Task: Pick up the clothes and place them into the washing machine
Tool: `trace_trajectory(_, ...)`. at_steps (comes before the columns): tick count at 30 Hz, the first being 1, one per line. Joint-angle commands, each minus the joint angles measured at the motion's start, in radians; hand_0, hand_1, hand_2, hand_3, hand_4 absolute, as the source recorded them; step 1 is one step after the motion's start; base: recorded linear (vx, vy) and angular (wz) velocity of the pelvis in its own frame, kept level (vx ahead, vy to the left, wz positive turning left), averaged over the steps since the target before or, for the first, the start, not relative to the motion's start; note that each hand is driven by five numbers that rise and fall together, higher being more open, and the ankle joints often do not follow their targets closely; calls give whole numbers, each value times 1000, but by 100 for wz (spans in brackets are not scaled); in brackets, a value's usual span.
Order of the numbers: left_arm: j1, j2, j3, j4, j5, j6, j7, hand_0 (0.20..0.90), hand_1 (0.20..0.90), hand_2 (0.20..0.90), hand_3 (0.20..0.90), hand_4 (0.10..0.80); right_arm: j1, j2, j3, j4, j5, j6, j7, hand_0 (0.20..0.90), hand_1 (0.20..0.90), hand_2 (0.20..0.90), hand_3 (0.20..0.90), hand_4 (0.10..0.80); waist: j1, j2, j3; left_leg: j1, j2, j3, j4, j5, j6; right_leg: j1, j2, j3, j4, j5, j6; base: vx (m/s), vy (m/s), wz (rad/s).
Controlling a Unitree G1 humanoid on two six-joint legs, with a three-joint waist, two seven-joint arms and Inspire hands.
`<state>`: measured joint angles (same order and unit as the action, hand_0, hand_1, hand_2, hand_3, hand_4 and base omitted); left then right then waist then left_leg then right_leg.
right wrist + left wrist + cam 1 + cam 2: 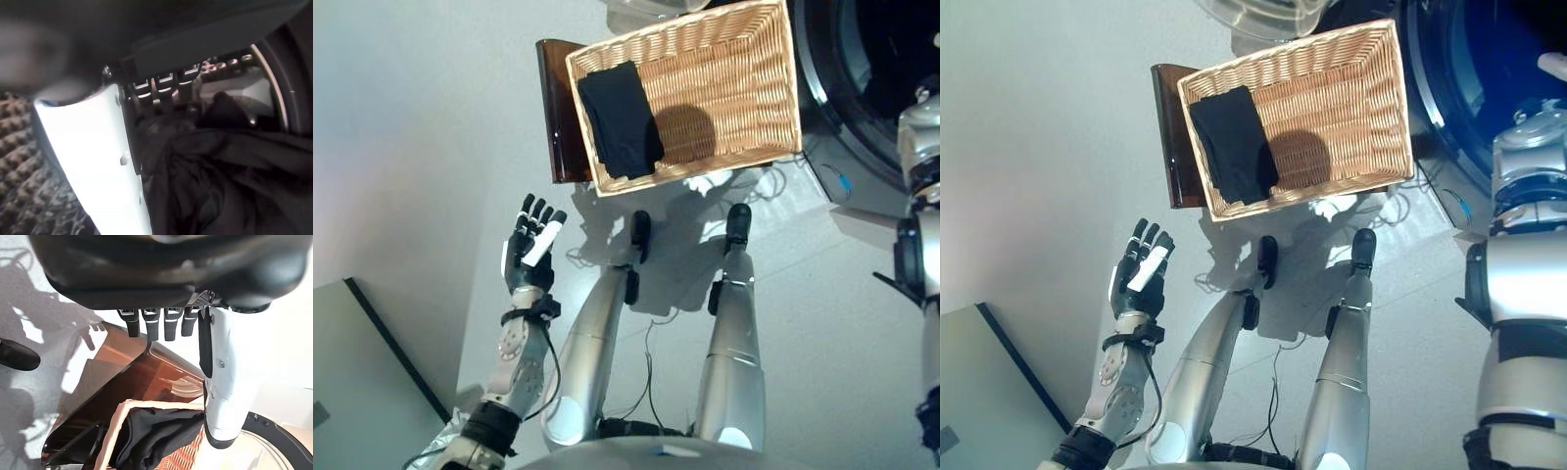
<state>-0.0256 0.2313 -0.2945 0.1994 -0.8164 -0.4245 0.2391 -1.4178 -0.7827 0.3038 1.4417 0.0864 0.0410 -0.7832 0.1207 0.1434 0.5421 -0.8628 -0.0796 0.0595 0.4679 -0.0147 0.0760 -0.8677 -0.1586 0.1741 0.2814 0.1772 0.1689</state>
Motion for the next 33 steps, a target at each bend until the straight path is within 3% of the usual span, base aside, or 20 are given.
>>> trace_trajectory(1, 55, 42, 84, -65, -4, -81, -7, 900, 900, 900, 900, 800, 9, -29, 78, -92, -57, -64, -39, 900, 900, 900, 900, 800, 22, 15, -22, 22, 9, -28, -205, 112, -105, 11, 71, -81, 95, -142, -74, 0, 0, 0)
trace_trajectory(12, 70, 34, 110, -63, -6, -77, 5, 900, 900, 900, 900, 800, 66, 190, 48, -118, -88, -88, -15, 900, 900, 900, 900, 800, 24, -1, -22, 26, 13, -34, -206, 116, -104, 23, 78, -94, 89, -142, -83, 0, 0, 1)
trace_trajectory(19, 71, 27, 111, -62, -6, -77, 11, 900, 900, 900, 900, 800, 96, 268, 44, -168, -123, -92, -35, 900, 900, 900, 900, 800, 25, -4, -22, 31, 15, -38, -214, 124, -104, 28, 80, -98, 84, -139, -84, 0, -1, 1)
trace_trajectory(33, 43, -5, 123, 55, 16, -60, 31, 900, 900, 900, 900, 800, 243, 442, 52, -339, -244, -91, 7, 900, 900, 900, 900, 800, 18, -56, -22, 132, 23, -55, -271, 145, -100, 141, 75, -127, 28, -124, -82, 9, -5, 0)
